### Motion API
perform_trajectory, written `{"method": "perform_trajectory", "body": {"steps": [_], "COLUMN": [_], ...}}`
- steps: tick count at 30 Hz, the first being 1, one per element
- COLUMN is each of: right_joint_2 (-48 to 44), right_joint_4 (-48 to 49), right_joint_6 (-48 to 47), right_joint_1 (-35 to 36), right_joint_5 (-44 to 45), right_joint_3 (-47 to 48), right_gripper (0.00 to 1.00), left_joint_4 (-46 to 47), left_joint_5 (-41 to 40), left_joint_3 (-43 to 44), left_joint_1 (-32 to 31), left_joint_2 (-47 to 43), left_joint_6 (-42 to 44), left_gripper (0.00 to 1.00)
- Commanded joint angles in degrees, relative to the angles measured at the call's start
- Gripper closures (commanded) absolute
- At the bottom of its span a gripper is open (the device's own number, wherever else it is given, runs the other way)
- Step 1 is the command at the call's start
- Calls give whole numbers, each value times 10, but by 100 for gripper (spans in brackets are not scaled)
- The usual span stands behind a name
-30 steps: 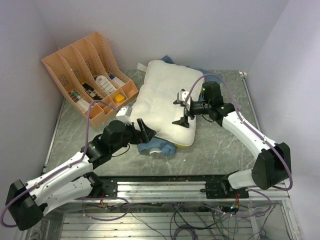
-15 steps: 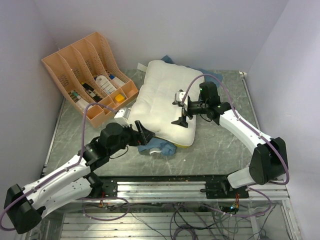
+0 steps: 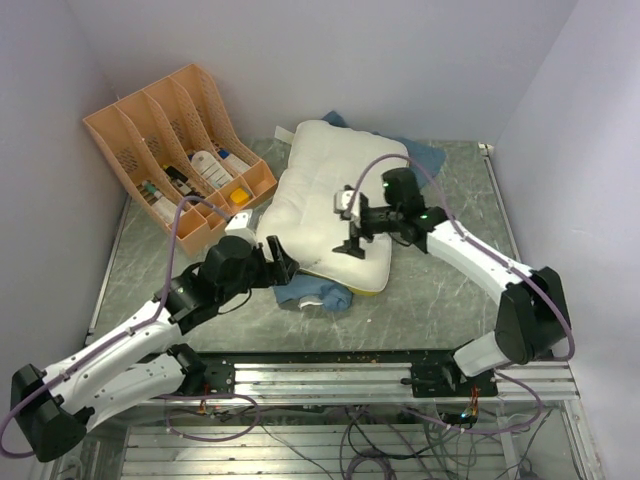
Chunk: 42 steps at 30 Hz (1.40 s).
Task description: Put the pillow into the pillowcase
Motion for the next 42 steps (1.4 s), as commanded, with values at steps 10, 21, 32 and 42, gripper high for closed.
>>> {"method": "perform_trajectory", "body": {"steps": [10,21,32,42], "right_joint_2": [152,-45,-109,-105], "right_joint_4": [99,82,83,66], "right_joint_6": [113,228,240,243], "right_joint_1": [152,8,-178,-245], "right_joint_5": [276,199,188,155], "right_joint_3": [-2,89,60,63], "right_gripper": [23,100,100,100], "left_joint_4": [-49,48,185,43], "left_joint_5": [-64,-6,86,73], "left_joint_3": [-159,-160,-69,65], "left_joint_1": [0,1,46,47], "left_joint_2": [-201,-138,116,367], "left_joint_6": [-109,-86,-30,51], "left_gripper": [10,9,2,19]}}
